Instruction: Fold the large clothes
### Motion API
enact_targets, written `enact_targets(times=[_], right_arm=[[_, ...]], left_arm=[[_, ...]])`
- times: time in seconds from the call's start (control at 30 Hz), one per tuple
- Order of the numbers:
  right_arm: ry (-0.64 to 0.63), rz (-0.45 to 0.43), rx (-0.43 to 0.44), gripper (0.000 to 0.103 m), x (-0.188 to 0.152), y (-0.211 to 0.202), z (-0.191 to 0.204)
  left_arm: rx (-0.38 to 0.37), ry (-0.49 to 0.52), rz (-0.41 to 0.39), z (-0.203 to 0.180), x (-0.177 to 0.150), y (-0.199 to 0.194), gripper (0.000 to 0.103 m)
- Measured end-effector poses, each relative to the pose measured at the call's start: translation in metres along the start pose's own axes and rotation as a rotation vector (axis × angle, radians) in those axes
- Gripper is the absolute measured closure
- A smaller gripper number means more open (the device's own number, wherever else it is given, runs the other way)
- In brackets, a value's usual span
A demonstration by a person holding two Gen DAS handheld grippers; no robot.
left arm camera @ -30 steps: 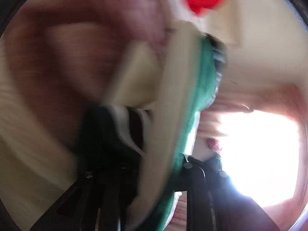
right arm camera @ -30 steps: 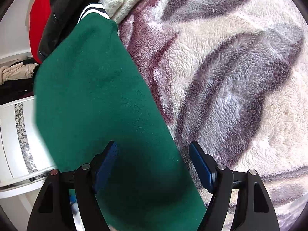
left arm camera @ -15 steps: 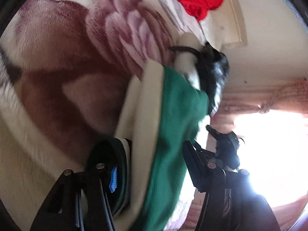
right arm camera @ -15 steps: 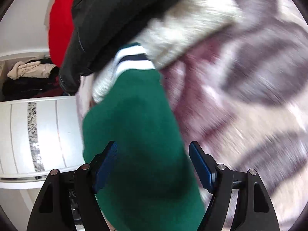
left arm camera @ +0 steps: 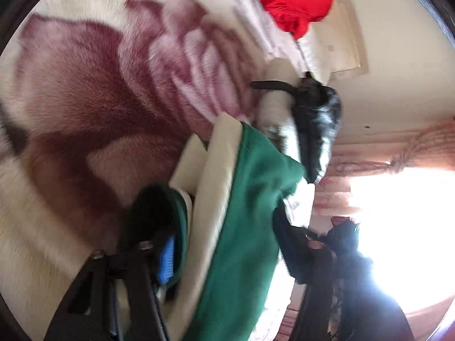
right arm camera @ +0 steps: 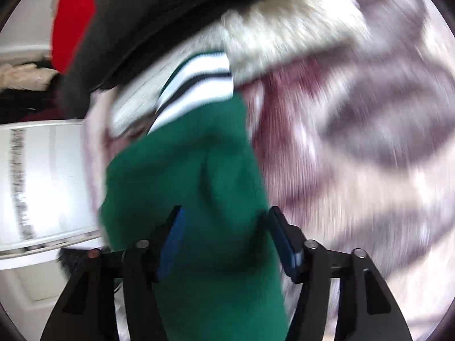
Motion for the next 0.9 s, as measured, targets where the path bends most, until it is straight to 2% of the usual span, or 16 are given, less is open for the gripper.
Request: enact_targets(times=[0.07,0.13,0.23,0.33,0.4,0.47,0.6,0.67,0.77,0.8,0.83,0.87,0.9], right_arm=[[0.018,0.026,0.037,0.038,-0.039,-0.015,-0.009],[0.042,0.057,0.031,0.037,-0.087,-0.029,-0.024],[0.092,0.132,0.017,0.036,-0.168,-0.04,-0.049],[0.171,0.22,-0.005,0.036,-0.25,-0.038,-0.075],[0.209,0.288,0.003,0.036,-0.31,-0.027,-0.096],[0.24,0.347,0.003,0.036,-0.358,-0.019,-0.115],[0.286,0.419,-0.004,0.036,-0.436,0.001,-0.15],[0.303,0.425,0.017,0.036,-0.459,0.011,-0.158],[0.308,0.42,0.065,0.036,-0.479,0.033,-0.157],[0.304,0.428,0.089,0.036,-0.48,0.045,-0.152],[0.298,0.437,0.106,0.036,-0.485,0.054,-0.15],[0.295,0.429,0.109,0.036,-0.479,0.071,-0.131],[0.274,0.417,0.1,0.038,-0.474,0.078,-0.125]], left_arm=[[-0.015,0.032,-0.028,-0.012,-0.016,-0.022,0.029],[-0.027,0.043,-0.03,-0.021,-0.035,-0.038,0.029],[-0.106,0.039,-0.032,-0.038,-0.063,-0.06,0.029],[-0.12,0.033,-0.034,-0.045,-0.101,-0.081,0.029],[-0.06,0.053,-0.037,-0.041,-0.134,-0.097,0.029],[0.05,0.074,-0.019,-0.021,-0.176,-0.108,0.029],[0.282,-0.004,0.053,0.056,-0.259,-0.116,0.029],[0.339,-0.046,0.082,0.086,-0.293,-0.118,0.029],[0.342,-0.079,0.135,0.111,-0.332,-0.115,0.029],[0.333,-0.056,0.154,0.114,-0.341,-0.107,0.029],[0.37,-0.031,0.162,0.116,-0.346,-0.105,0.031],[0.43,0.007,0.194,0.121,-0.353,-0.096,0.033],[0.445,0.029,0.205,0.123,-0.358,-0.093,0.053]])
Point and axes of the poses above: each gripper's, at about its wrist camera, not at the fingertips, and y roughly the way its jaws point, z to its left, x to its top, the point moved 8 cm from there along y, roughly the way its jaws point, and after that the axes turned 4 degrees about z, right-handed, at the moved point
